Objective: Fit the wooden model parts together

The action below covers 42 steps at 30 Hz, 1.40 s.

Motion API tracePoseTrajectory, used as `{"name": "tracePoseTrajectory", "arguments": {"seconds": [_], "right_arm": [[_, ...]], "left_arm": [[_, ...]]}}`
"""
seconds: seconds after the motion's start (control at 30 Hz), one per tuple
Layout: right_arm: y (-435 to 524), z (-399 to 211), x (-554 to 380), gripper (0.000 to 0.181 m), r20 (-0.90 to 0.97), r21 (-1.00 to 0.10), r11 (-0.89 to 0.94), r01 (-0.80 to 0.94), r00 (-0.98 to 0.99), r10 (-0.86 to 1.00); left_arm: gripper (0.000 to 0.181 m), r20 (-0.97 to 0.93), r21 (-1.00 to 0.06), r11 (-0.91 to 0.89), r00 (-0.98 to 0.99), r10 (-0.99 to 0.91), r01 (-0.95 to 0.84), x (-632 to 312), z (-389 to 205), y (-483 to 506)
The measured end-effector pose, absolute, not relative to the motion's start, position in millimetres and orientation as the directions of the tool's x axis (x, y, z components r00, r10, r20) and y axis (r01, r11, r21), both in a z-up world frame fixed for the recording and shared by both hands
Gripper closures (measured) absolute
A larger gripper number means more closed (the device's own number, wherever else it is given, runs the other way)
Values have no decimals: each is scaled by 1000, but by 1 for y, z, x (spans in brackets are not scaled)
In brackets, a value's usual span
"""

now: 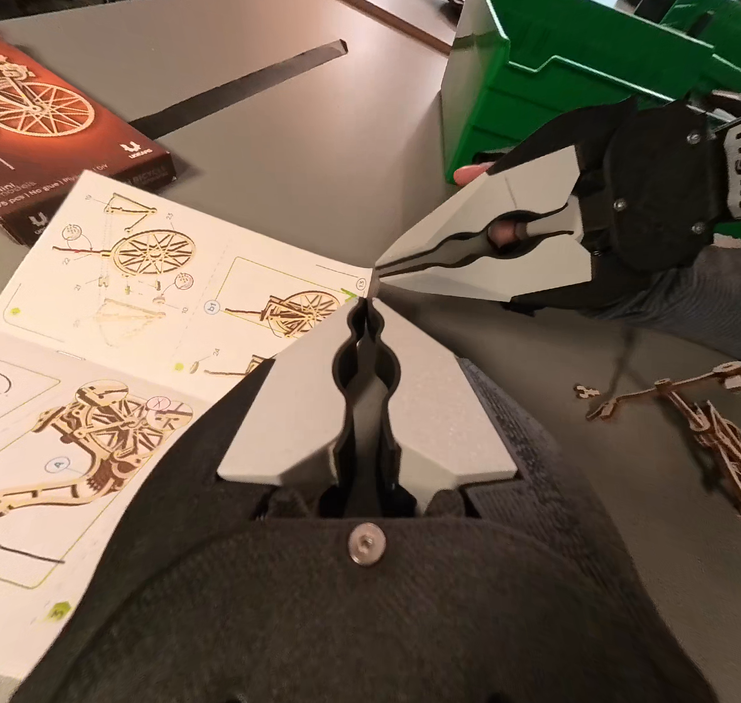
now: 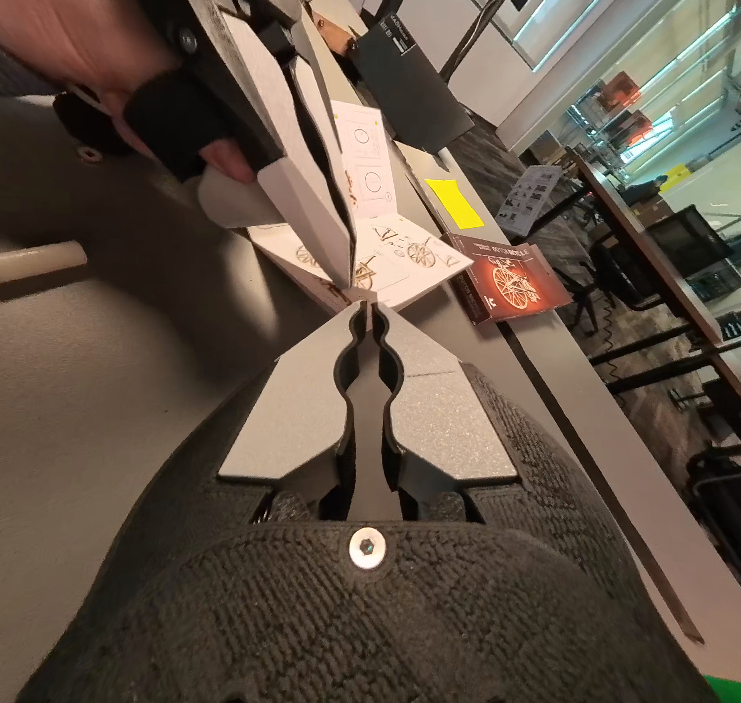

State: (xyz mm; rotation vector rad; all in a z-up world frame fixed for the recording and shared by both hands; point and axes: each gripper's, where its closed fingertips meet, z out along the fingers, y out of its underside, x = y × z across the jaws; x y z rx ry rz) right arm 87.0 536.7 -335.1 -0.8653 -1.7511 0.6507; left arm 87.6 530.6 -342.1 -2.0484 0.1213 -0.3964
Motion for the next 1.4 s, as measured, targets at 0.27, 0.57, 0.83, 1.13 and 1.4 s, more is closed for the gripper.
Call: {"name": "tracePoseTrajectory", "arguments": {"seconds": [0.27,0.57,0.83,1.13,1.4], "right_arm": [[533,-342,87,181,573,-737,622,264,-244,782],[524,-332,88,180,452,-823,510,250,-255,855],[510,-337,76,154,-6,-858,168,485,-337,941],[474,-320,62,146,-35,-843,226,488,-469,883],[438,-331,33,143,44,-770,435,467,-642,766]], "left_arm": [[181,222,-871,-488,934,-281,60,93,-342,529],[181,232,-925,-378,858,-459,48,124,-317,516],[181,306,-939,-302,804,-510,166,140,-292,502],[170,359,-933,-167,830,-427,318,99,-262,466],[179,442,-895,-151,795,-414,419,84,-274,457]]}}
